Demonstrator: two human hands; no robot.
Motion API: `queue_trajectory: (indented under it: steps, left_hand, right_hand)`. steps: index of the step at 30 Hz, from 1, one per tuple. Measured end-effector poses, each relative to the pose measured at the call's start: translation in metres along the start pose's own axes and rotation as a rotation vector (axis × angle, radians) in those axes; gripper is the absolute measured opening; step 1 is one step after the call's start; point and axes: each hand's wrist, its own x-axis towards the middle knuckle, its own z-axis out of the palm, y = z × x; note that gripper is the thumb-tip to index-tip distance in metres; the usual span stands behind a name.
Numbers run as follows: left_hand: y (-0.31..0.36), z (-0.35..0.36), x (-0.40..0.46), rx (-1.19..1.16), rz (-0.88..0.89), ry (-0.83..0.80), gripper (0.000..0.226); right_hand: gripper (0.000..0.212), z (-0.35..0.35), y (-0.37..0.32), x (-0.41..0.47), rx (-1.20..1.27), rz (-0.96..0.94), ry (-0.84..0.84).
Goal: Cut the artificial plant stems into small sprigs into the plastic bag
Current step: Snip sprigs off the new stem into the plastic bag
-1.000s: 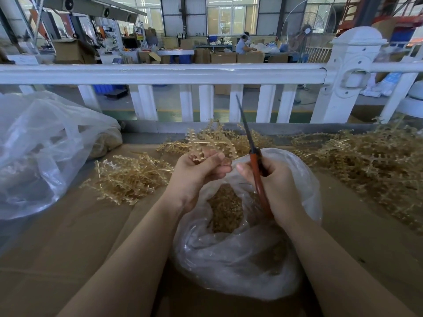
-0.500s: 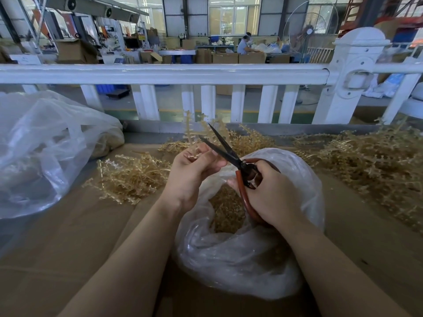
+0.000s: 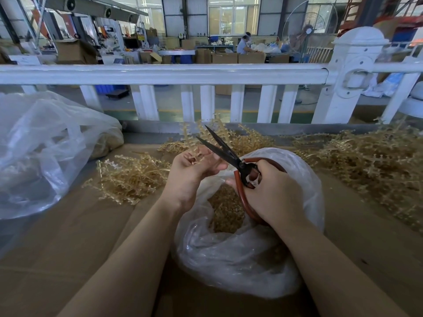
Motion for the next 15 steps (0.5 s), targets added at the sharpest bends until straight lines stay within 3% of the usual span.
queue_trajectory:
  steps: [15]
  left_hand:
    - [0.0003, 0.002, 0.0002, -0.039, -0.006, 0.002, 0.012]
  right_hand:
    - [0.066, 0.0036, 0.004, 0.0011, 0.01, -0.013, -0.008]
